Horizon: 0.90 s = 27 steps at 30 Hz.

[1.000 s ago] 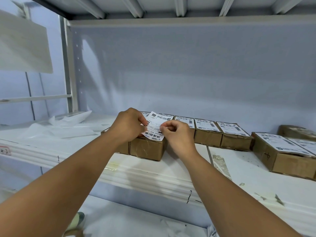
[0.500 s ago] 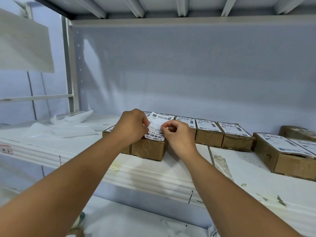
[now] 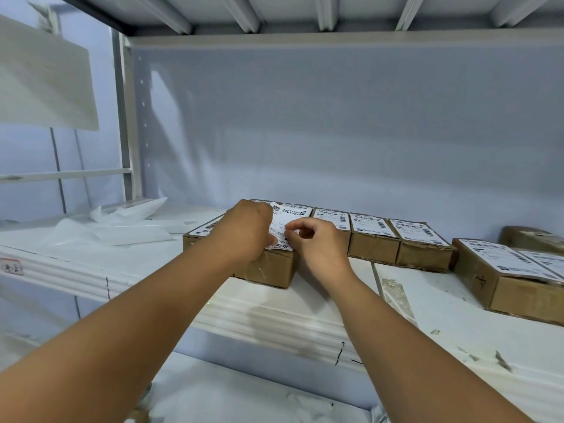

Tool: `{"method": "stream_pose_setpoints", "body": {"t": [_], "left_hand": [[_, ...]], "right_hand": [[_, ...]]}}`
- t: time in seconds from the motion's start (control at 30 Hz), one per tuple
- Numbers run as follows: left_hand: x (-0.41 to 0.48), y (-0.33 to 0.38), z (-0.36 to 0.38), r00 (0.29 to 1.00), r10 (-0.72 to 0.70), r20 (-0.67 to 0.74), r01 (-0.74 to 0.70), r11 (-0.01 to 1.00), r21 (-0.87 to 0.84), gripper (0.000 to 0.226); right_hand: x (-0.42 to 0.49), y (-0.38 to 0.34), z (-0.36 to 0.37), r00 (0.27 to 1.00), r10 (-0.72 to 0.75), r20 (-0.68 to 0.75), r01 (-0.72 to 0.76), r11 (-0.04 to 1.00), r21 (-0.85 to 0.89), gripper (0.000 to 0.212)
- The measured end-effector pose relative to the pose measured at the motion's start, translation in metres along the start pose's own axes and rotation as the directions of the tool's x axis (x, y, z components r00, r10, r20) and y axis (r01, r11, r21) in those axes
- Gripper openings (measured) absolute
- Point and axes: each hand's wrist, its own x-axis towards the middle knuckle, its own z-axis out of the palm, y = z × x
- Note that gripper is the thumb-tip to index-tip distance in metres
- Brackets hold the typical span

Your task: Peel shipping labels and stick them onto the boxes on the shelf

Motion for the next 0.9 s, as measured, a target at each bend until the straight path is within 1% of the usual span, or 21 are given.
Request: {"method": "stream_pose_setpoints", "body": {"t": [0.07, 0.17, 0.23, 0.37, 0.4, 0.47, 0.5, 0.57, 0.67, 0.73, 0.8, 0.9], "left_hand": [[0.0, 0.003, -0.001, 1.0, 0.009, 0.014, -0.01, 0.998, 0.059, 0.037], [-0.002, 0.006, 0.0, 1.0, 0.003, 0.031, -0.006, 0.995, 0.103, 0.042], [-0.005, 0.007, 0.001, 1.0, 0.008, 0.023, -0.011, 0.989, 0.146, 0.044], [-0.01, 0.003, -0.001, 0.998, 0.0, -0.06, 0.019, 0.947, 0.321, 0.053], [-0.011, 0.001, 0.0, 0.996, 0.002, -0.085, 0.026, 0.943, 0.333, 0.053], [-0.014, -0.001, 0.003, 0.99, 0.043, -0.132, 0.006, 0.938, 0.345, 0.044], [-0.015, -0.002, 0.005, 0.987, 0.064, -0.144, -0.011, 0.94, 0.342, 0.039], [-0.019, -0.004, 0.011, 0.986, 0.077, -0.15, -0.032, 0.96, 0.279, 0.039], [-0.028, -0.009, 0.021, 0.977, 0.035, -0.209, -0.028, 0.999, 0.038, 0.028], [-0.035, -0.013, 0.03, 0.947, 0.029, -0.32, -0.058, 0.995, -0.081, 0.026], [-0.039, -0.019, 0.039, 0.915, 0.074, -0.396, -0.124, 0.987, -0.102, 0.029], [-0.042, -0.026, 0.054, 0.89, 0.165, -0.426, -0.192, 0.981, -0.021, 0.038]], "right_hand": [[0.0, 0.0, 0.0, 1.0, 0.004, 0.0, -0.004, 1.0, -0.001, 0.007], [0.0, -0.001, 0.0, 1.0, 0.006, 0.0, -0.006, 1.0, 0.005, 0.007], [-0.001, -0.001, -0.001, 1.0, 0.004, 0.0, -0.004, 1.0, 0.009, 0.008], [-0.002, -0.002, -0.001, 1.0, 0.005, 0.001, -0.005, 1.0, 0.007, 0.008], [-0.002, -0.002, 0.0, 1.0, 0.003, 0.0, -0.003, 1.0, -0.002, 0.008], [-0.002, -0.002, 0.0, 1.0, -0.002, 0.003, 0.002, 1.0, -0.011, 0.007], [-0.002, -0.002, -0.001, 1.0, -0.004, 0.005, 0.004, 1.0, -0.012, 0.006], [-0.001, -0.002, 0.0, 1.0, -0.002, 0.005, 0.002, 1.0, -0.018, 0.005], [-0.001, -0.002, 0.002, 1.0, 0.003, -0.011, -0.004, 0.999, -0.039, 0.006], [-0.001, -0.001, 0.003, 1.0, 0.002, -0.019, -0.003, 0.999, -0.051, 0.006], [-0.002, -0.002, 0.002, 1.0, -0.007, -0.02, 0.005, 0.997, -0.079, 0.007], [-0.002, -0.003, -0.001, 0.999, -0.023, -0.029, 0.018, 0.987, -0.162, 0.01]]}}
